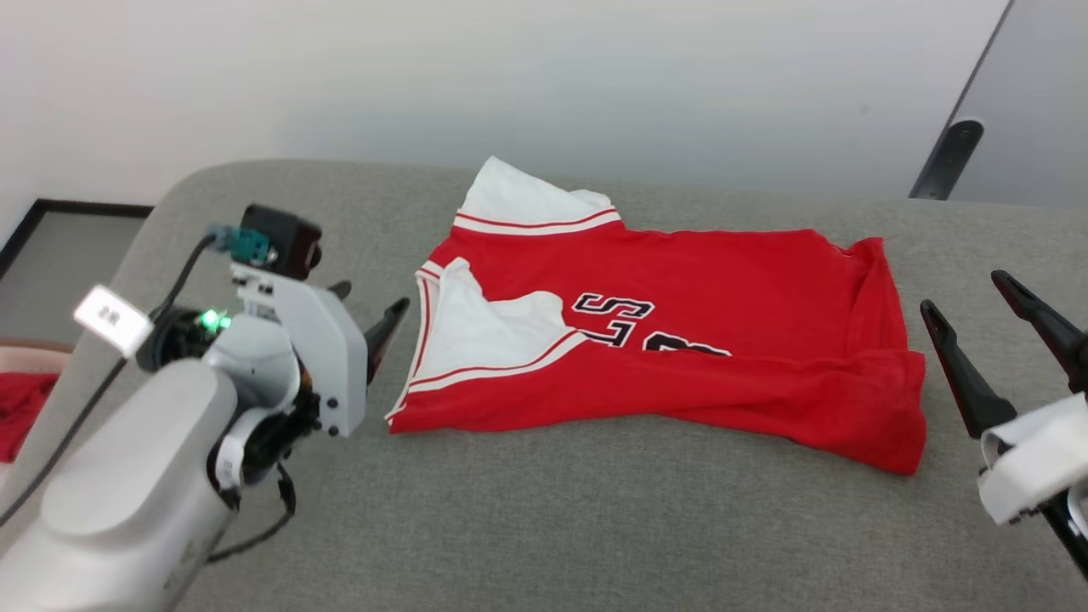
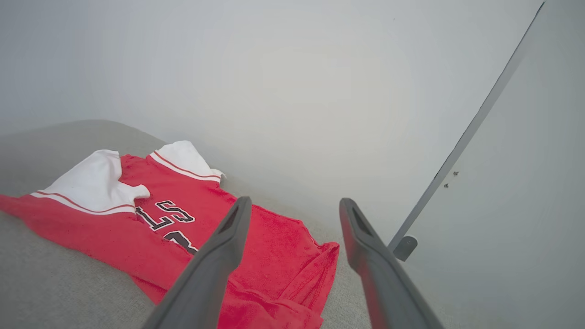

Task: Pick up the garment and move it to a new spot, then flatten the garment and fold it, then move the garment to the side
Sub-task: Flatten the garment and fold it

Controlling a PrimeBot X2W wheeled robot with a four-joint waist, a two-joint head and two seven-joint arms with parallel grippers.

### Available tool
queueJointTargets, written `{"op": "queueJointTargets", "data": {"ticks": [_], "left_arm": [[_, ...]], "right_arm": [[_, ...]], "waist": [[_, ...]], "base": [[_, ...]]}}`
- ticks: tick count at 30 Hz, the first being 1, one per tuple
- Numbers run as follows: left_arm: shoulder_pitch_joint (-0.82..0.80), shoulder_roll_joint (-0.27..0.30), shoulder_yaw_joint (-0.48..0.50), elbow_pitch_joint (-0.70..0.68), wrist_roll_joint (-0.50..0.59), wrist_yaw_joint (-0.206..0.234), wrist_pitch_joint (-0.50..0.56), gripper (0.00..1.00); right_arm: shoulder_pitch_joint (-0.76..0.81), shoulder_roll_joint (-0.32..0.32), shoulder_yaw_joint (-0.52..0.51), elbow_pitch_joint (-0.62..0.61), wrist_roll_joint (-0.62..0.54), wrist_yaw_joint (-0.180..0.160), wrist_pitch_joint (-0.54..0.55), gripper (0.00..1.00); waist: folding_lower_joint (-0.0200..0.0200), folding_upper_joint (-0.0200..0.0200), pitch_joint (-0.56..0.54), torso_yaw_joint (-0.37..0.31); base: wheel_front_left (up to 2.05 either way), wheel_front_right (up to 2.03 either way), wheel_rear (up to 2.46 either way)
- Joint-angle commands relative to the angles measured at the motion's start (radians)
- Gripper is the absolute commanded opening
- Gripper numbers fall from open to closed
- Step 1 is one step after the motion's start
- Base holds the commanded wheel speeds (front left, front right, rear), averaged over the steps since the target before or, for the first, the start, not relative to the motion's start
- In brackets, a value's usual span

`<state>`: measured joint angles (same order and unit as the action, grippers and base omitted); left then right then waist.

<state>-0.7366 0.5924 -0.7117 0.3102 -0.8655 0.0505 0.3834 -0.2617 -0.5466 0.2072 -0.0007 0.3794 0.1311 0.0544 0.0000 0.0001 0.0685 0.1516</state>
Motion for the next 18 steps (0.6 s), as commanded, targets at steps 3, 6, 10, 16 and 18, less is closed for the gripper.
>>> {"op": "queueJointTargets", "data": {"ticks": [3, 6, 10, 16, 18], "left_arm": [[0.071, 0.027, 0.022, -0.073, -0.034, 0.041, 0.002, 1.00], [0.110, 0.046, 0.034, -0.115, -0.059, 0.061, 0.015, 1.00], [0.137, 0.073, 0.040, -0.144, -0.086, 0.076, 0.051, 1.00], [0.116, 0.096, 0.043, -0.126, -0.127, 0.089, 0.145, 1.00], [0.096, 0.093, 0.042, -0.098, -0.145, 0.096, 0.187, 1.00]], "right_arm": [[0.075, 0.052, -0.074, -0.035, -0.108, -0.001, -0.126, 1.00], [0.128, 0.108, -0.136, -0.064, -0.185, -0.001, -0.200, 1.00], [0.185, 0.190, -0.206, -0.094, -0.239, -0.001, -0.255, 1.00], [0.207, 0.247, -0.241, -0.129, -0.265, -0.001, -0.259, 1.00], [0.206, 0.259, -0.251, -0.142, -0.266, -0.001, -0.253, 1.00]], "waist": [[0.0000, -0.0001, -0.008, -0.022], [0.0000, -0.0001, 0.000, -0.037], [0.0000, -0.0001, 0.016, -0.064], [0.0000, -0.0001, 0.047, -0.101], [0.0000, -0.0001, 0.062, -0.113]], "base": [[0.00, 0.00, 0.00], [0.00, 0.00, 0.00], [0.00, 0.00, 0.00], [0.00, 0.00, 0.00], [0.00, 0.00, 0.00]]}}
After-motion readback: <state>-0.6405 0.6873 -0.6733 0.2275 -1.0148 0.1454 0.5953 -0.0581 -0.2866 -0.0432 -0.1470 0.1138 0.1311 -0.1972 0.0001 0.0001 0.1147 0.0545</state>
